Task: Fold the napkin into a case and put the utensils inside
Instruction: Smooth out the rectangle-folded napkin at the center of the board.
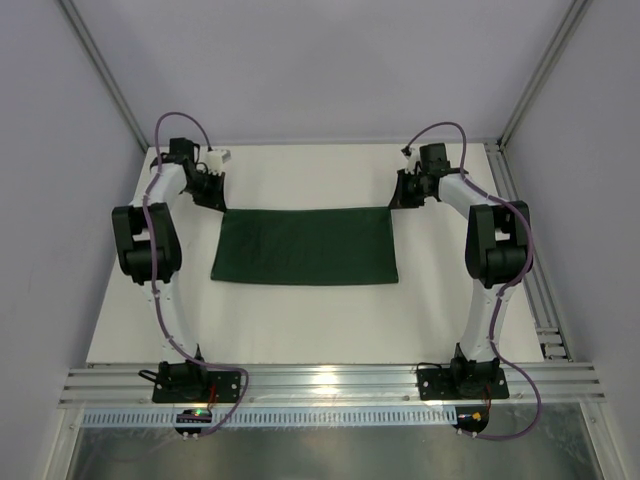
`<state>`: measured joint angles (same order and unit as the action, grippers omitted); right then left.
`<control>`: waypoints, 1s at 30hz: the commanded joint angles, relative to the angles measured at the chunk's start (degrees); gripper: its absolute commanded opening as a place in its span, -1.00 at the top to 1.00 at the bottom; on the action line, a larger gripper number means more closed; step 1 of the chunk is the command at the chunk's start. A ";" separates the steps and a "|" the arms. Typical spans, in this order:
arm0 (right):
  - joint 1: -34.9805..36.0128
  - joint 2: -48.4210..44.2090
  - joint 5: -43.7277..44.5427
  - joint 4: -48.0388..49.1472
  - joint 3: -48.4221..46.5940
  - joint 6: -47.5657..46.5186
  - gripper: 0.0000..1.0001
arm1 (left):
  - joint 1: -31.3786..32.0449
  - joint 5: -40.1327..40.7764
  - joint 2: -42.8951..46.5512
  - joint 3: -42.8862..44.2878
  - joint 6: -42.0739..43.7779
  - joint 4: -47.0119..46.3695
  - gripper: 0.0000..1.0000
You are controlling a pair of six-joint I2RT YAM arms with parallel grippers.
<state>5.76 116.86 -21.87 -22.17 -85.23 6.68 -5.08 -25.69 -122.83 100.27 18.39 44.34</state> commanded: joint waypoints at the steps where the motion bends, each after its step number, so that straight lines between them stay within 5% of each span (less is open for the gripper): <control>1: -0.14 1.44 -0.98 0.12 -3.27 0.27 0.92 | -0.46 0.47 -0.48 2.12 0.06 -0.48 1.00; 6: -0.22 2.76 -0.98 -0.85 -4.50 0.27 0.72 | -0.54 1.43 -0.49 2.21 0.06 -0.83 0.84; 9: -0.22 3.37 -0.55 -1.99 -5.38 0.27 0.31 | -0.54 2.31 -0.05 2.21 -0.37 -1.09 0.09; 10: -0.14 3.29 -0.11 -2.52 -5.65 0.27 0.13 | -0.54 2.31 0.39 2.21 -0.72 -1.36 0.04; 16: 2.41 -3.90 9.88 -5.25 -2.67 -2.19 0.08 | -0.02 1.08 8.10 -0.94 -0.99 0.74 0.16; 20: 9.16 -14.52 14.04 -1.57 9.07 -1.41 0.14 | 2.87 1.34 15.67 -14.70 2.07 2.58 0.49; 24: 14.62 -21.05 11.77 4.32 20.17 2.54 0.69 | 4.29 3.01 19.46 -24.21 3.84 4.27 0.53; 30: 18.23 -22.99 7.46 11.62 32.57 10.10 0.93 | 4.20 6.09 20.08 -31.27 2.79 0.50 0.53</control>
<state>24.71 94.06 -12.86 -15.79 -57.17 11.57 -0.23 -21.89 -103.15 70.54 21.17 46.81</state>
